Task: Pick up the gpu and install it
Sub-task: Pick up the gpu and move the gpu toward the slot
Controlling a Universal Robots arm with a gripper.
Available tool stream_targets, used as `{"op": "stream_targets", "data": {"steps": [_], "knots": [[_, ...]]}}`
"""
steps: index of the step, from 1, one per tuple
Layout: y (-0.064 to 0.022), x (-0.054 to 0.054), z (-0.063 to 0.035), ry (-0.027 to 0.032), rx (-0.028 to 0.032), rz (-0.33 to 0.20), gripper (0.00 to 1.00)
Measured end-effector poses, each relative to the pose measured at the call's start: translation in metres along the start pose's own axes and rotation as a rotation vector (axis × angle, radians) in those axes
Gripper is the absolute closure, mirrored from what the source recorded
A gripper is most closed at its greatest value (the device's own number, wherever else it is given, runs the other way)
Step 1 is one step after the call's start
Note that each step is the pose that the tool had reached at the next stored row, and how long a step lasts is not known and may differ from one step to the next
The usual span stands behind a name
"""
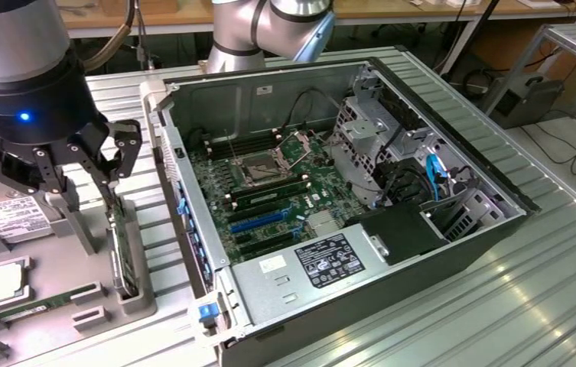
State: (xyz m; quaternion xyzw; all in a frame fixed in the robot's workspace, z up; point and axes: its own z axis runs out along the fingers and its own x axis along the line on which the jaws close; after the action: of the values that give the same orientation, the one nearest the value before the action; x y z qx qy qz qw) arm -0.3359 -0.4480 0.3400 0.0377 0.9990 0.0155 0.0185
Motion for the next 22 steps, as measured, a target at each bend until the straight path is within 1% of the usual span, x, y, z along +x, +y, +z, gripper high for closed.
{"op": "stream_targets", "data": {"steps": [2,4,8,11,22], "knots": [[-0.0003,0.000,0.0048,-0.0007,-0.0001,0.000,0.58],[-0.0009,0.000,0.0137,-0.0007,0.0000,0.000,0.58],[-0.0015,0.001,0.0216,-0.0007,-0.0001,0.000,0.58],[-0.0020,0.001,0.0305,-0.0007,-0.0001,0.000,0.58],[-0.0029,0.002,0.0504,-0.0007,-0.0001,0.000,0.58]]}}
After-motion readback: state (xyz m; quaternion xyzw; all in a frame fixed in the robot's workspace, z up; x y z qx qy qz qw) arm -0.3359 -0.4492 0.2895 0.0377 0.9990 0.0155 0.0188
